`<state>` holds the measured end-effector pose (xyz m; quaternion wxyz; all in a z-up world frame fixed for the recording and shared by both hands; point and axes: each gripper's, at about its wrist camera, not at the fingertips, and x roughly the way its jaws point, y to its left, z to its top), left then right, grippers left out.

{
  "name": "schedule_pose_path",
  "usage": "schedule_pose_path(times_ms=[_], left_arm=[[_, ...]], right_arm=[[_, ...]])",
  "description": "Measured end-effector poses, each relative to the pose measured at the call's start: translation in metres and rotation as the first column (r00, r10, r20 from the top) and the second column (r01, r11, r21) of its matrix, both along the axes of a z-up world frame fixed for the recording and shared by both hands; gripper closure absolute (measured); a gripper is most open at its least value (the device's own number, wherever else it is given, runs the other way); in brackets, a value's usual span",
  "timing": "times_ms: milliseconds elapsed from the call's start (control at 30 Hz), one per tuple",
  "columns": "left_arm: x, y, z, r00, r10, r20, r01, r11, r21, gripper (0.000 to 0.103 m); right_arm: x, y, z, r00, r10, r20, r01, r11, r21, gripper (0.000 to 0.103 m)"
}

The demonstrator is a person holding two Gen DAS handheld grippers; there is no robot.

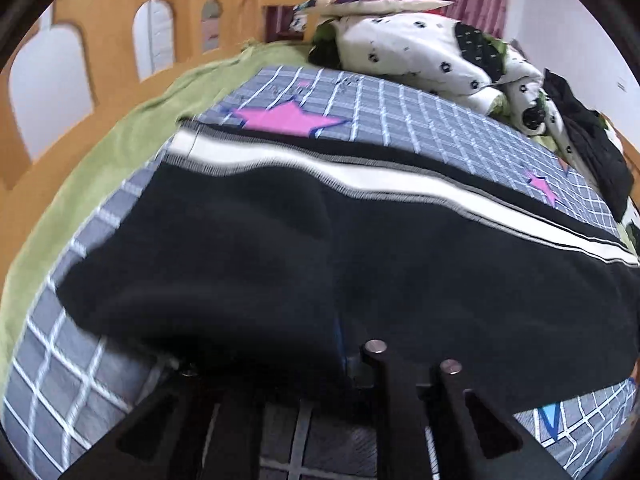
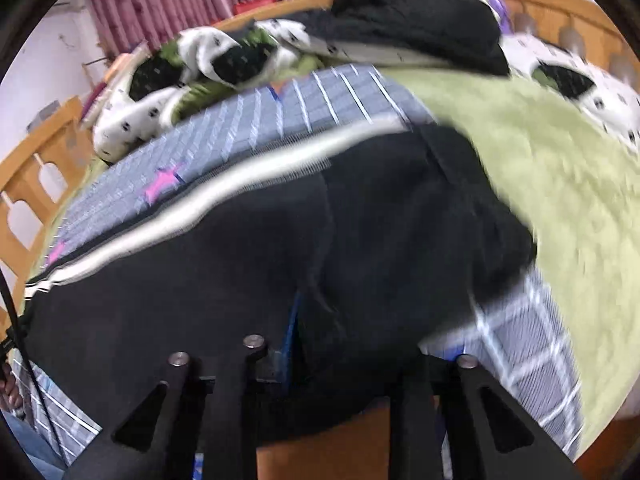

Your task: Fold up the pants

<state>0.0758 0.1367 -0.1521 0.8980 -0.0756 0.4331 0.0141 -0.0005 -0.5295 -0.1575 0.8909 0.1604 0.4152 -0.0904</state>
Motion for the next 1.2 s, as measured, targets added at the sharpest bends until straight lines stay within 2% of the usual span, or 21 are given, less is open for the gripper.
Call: schedule_pose_path(times_ms=[33,67,133,200,233,300,433,500,533,633,667,700,767,833,900,967,1033,1067,1133,1167,1200], left_arm=[[-0.003,0.005,-0.002,1.000,0.009,-0.013,-0.009,1.000,-0.017,0.074],[-0.006,0.010,-0.002,1.000,0.021,-0.023,-0.021,0.999,-0.034,0.059],[-0.016,0.022,0.000,0.998,0.050,-0.032,-0.052,0.998,-0.046,0.038],[-0.027,0.030,0.001,0.999,0.046,-0.003,-0.046,0.996,-0.080,0.038],[-0.032,0.034,0.002,0.999,0.047,0.005,-0.046,0.995,-0.089,0.037],[-0.039,0.038,0.001,0.998,0.063,0.003,-0.063,0.995,-0.072,0.032],[-0.048,0.042,0.002,0.998,0.070,0.003,-0.070,0.996,-0.060,0.031],[-0.049,0.041,0.005,0.997,0.072,0.013,-0.071,0.996,-0.045,0.031],[-0.050,0.040,0.008,0.997,0.070,0.020,-0.070,0.997,-0.031,0.031],[-0.051,0.033,0.018,0.997,0.061,0.046,-0.063,0.998,0.029,0.031],[-0.052,0.030,0.022,0.997,0.053,0.059,-0.057,0.997,0.054,0.031],[-0.051,0.028,0.026,0.996,0.047,0.069,-0.052,0.996,0.074,0.031],[-0.053,0.023,0.035,0.994,0.038,0.102,-0.050,0.991,0.121,0.031],[-0.055,0.022,0.044,0.990,0.040,0.135,-0.058,0.989,0.133,0.031],[-0.058,0.027,0.050,0.986,0.056,0.156,-0.076,0.990,0.120,0.031],[-0.059,0.037,0.054,0.983,0.078,0.165,-0.095,0.990,0.101,0.031],[-0.057,0.047,0.055,0.983,0.087,0.162,-0.103,0.990,0.096,0.031],[-0.054,0.051,0.055,0.984,0.088,0.154,-0.104,0.990,0.099,0.031],[-0.049,0.056,0.053,0.987,0.085,0.138,-0.099,0.991,0.094,0.030],[-0.045,0.062,0.052,0.989,0.086,0.124,-0.095,0.993,0.068,0.029],[-0.043,0.066,0.049,0.990,0.094,0.109,-0.099,0.994,0.039,0.027]], right_arm=[[-0.007,-0.003,-0.007,1.000,-0.016,-0.012,0.016,1.000,0.017,0.064],[-0.014,-0.005,-0.011,1.000,-0.028,-0.007,0.028,0.999,0.045,0.060],[-0.032,-0.017,-0.010,0.998,-0.057,0.031,0.053,0.993,0.109,0.054],[-0.043,-0.028,-0.005,0.992,-0.101,0.074,0.090,0.985,0.145,0.038],[-0.044,-0.035,-0.005,0.989,-0.118,0.086,0.102,0.980,0.171,0.035],[-0.038,-0.045,-0.007,0.982,-0.154,0.106,0.126,0.964,0.235,0.032],[-0.014,-0.054,-0.010,0.971,-0.199,0.136,0.144,0.932,0.333,0.031],[-0.004,-0.064,-0.014,0.955,-0.254,0.153,0.173,0.896,0.409,0.020],[0.001,-0.068,-0.014,0.950,-0.273,0.151,0.183,0.879,0.439,0.018],[0.011,-0.087,-0.011,0.916,-0.378,0.130,0.279,0.837,0.471,0.025],[0.011,-0.092,-0.007,0.904,-0.406,0.133,0.302,0.828,0.473,0.045],[0.014,-0.099,0.002,0.892,-0.431,0.134,0.333,0.829,0.449,0.072],[0.018,-0.106,0.020,0.908,-0.361,0.211,0.247,0.871,0.425,0.073],[0.017,-0.100,0.037,0.915,-0.296,0.273,0.196,0.919,0.342,0.073],[0.021,-0.090,0.038,0.938,-0.251,0.241,0.194,0.952,0.236,0.071],[0.023,-0.089,0.021,0.969,-0.211,0.126,0.186,0.964,0.188,0.070],[0.017,-0.090,0.002,0.977,-0.213,0.019,0.208,0.967,0.149,0.066],[0.009,-0.089,-0.005,0.978,-0.208,0.001,0.207,0.971,0.118,0.063],[-0.015,-0.084,-0.006,0.979,-0.205,0.018,0.205,0.979,0.021,0.051],[-0.028,-0.079,0.000,0.979,-0.200,0.037,0.201,0.979,-0.031,0.046],[-0.036,-0.077,0.004,0.979,-0.199,0.051,0.201,0.978,-0.056,0.046]])
